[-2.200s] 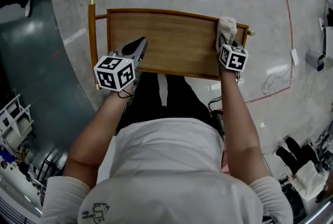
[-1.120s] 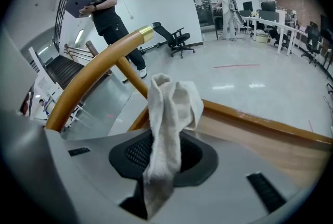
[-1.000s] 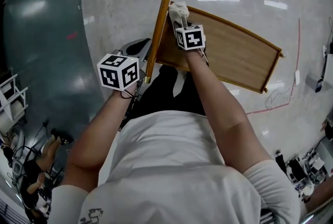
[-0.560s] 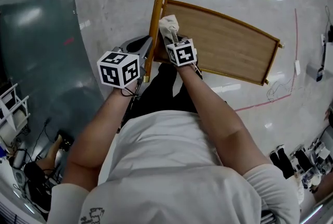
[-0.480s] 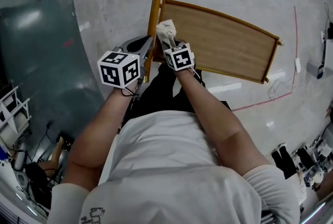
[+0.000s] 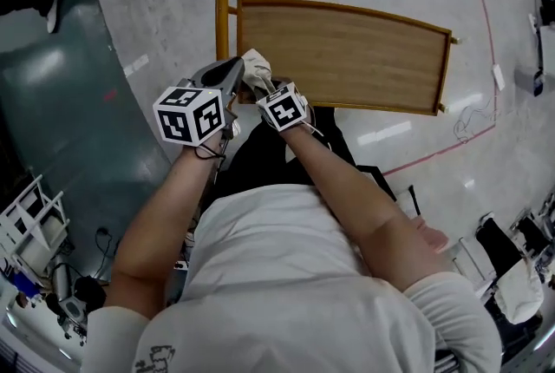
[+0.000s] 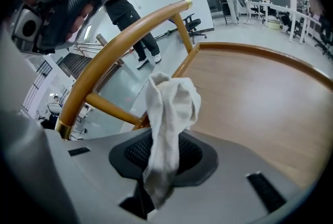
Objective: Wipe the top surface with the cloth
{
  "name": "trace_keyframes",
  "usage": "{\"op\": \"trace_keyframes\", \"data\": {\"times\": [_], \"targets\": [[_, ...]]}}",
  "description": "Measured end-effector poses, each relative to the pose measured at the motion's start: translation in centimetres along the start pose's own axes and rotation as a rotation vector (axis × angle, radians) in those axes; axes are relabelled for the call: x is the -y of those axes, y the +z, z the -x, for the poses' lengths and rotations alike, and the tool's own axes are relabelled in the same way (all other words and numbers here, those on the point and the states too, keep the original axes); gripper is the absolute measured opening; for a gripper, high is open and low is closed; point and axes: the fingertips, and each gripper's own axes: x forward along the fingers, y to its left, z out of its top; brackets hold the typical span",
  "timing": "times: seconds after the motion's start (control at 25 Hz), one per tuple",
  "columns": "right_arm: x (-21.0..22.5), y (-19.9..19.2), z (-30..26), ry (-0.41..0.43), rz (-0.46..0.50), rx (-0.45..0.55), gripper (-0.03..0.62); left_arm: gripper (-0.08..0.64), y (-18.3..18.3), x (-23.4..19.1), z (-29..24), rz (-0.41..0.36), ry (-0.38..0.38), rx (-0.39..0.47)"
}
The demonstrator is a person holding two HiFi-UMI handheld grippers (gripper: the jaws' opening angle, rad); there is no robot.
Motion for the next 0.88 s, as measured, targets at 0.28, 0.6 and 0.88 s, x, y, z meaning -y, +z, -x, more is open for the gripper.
{"op": "trace_keyframes", "data": {"times": [0.28,0.6,0.88], "targets": [[7.0,-3.9,5.2,-0.051,-0.077,0.010,0.098,0.006,0.7,4.8,-4.3,-0.050,-0.045,-0.044],[18.7,-10.7,14.2,-0.158,-0.170,0.031,0.098,0.006,0.7,12.8,-11.3,-0.089,-0.098,-0.086],[28.3,-16.1,22.1,-0.271,-0.254,0.038,0.098,0.006,0.6,19.5,-17.3,-0.113,-0.150,-0.112]]}}
